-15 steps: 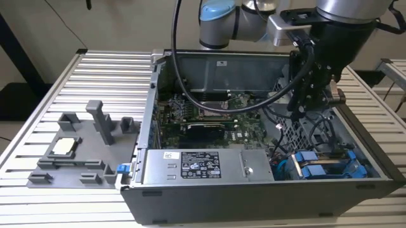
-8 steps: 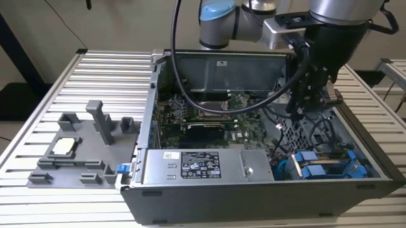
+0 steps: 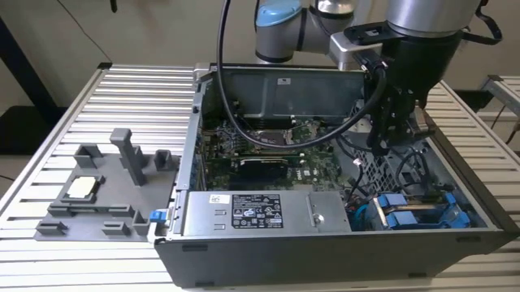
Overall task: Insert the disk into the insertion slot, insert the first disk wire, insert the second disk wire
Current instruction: 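Insert the second disk wire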
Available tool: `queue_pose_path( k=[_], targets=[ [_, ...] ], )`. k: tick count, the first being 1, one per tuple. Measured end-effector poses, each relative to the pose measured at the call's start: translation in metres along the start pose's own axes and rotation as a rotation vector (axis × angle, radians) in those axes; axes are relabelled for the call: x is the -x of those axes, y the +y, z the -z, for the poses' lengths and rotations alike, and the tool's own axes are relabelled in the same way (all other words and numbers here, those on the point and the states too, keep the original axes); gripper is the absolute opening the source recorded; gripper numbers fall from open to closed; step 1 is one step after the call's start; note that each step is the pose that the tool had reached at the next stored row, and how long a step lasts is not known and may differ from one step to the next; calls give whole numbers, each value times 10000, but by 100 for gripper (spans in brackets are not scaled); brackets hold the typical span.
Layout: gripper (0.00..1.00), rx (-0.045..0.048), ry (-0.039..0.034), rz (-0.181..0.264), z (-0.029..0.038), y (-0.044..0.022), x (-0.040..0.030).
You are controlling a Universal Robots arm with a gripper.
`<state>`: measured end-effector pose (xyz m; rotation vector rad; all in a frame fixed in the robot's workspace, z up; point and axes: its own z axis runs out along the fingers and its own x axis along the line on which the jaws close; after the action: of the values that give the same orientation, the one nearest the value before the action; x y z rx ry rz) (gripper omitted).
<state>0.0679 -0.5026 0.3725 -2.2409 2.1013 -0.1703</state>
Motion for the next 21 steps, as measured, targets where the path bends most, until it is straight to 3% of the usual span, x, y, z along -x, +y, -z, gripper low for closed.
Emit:
queue_pose_path(
  k=[3, 10, 14, 21],
  targets=[
    [27, -139, 83, 25, -23, 12, 15],
    [27, -499, 149, 37, -86, 62, 45],
    [27, -523, 162, 39, -93, 88, 47],
    [27, -647, 186, 37, -102, 142, 52]
  ],
)
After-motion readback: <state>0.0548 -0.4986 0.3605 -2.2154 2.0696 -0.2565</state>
